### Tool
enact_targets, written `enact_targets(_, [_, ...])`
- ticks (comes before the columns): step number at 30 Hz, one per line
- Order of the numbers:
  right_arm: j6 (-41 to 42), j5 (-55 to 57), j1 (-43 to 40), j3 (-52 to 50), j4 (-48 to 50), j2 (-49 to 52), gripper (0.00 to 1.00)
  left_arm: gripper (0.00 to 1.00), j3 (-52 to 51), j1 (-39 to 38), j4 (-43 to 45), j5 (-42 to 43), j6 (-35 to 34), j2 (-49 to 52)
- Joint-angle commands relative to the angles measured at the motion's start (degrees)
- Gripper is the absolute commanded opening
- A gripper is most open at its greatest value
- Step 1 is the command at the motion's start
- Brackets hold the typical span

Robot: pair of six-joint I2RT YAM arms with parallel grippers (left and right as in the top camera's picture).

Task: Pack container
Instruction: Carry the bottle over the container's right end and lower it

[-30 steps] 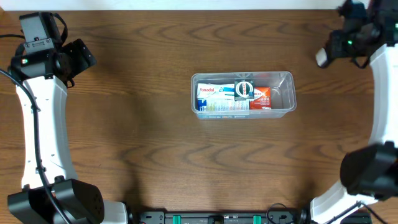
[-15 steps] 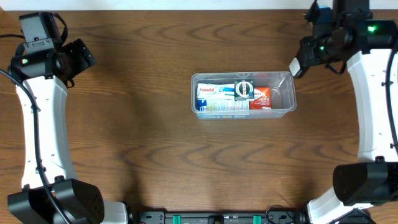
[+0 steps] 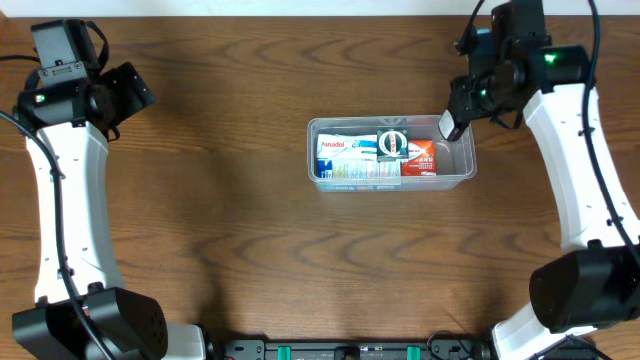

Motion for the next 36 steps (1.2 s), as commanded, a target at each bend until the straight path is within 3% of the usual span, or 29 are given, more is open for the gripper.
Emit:
enact_targets(1, [1.9,1.9,0.9,-2.0,1.4,-0.6,0.14,0.98,0.2,0.2,-0.2,-0.9,0.3,0.1])
enact_targets(14, [4.0,4.8,1.5,-11.2,10.3,-0.6,0.13,0.98,0.2,0.2,-0.2,-0.9,0.3,0.1])
enact_targets(29, [16.3,22.4,6.6,-19.9,18.9,-0.6,0.13,0.98,0.2,0.2,-0.2,-0.9,0.3,0.1])
enact_targets(36, [19.2,22.4,6.7,-20.5,19.7,-0.6,0.13,0.98,0.2,0.2,-0.2,-0.9,0.3,0.1])
